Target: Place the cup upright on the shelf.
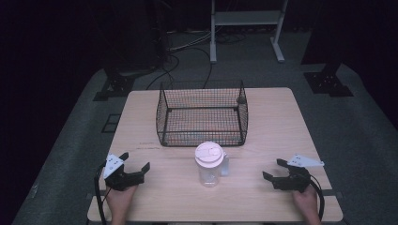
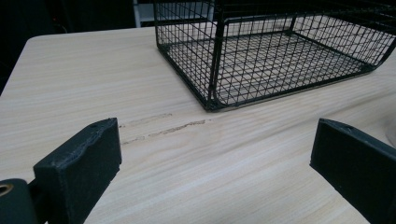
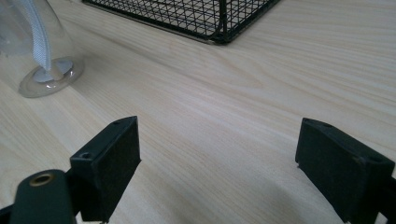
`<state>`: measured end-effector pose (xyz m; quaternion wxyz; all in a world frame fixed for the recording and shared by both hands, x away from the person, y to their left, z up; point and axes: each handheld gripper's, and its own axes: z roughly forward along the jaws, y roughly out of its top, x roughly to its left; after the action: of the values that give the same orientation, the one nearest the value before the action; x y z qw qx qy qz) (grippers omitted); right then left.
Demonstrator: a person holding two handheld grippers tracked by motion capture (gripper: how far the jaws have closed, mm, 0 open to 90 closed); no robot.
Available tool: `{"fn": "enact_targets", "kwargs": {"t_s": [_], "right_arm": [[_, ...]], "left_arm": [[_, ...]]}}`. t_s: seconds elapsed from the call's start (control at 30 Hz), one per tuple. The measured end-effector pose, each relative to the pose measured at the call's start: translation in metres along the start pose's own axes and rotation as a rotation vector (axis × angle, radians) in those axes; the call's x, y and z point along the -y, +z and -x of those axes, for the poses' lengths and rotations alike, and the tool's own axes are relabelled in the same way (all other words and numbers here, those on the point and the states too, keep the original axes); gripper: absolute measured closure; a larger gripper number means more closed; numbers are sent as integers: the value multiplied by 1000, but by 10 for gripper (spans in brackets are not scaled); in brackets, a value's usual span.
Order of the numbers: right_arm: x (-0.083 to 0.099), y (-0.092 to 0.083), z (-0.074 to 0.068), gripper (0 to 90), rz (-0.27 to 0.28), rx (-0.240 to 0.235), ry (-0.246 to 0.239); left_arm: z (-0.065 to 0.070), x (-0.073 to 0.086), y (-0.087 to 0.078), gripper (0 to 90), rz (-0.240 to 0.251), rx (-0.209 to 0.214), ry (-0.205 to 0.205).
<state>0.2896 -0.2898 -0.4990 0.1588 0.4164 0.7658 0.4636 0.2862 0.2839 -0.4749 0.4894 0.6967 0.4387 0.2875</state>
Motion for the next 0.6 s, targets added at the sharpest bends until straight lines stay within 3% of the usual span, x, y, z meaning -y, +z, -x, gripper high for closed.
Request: {"fn": "enact_targets", "kwargs": {"t_s": [0.23,0.47,0.6], "right_arm": [[0,0,0,129,0,6,-1],[0,0,0,129,-1,9,-1],[0,0,0,129,1,3,-1]], "left_arm": [[0,-1,-2,10,8,0,-1],[5,-5,-4,10,25,28,4],[14,-8,-3,10,26,47,47]]}}
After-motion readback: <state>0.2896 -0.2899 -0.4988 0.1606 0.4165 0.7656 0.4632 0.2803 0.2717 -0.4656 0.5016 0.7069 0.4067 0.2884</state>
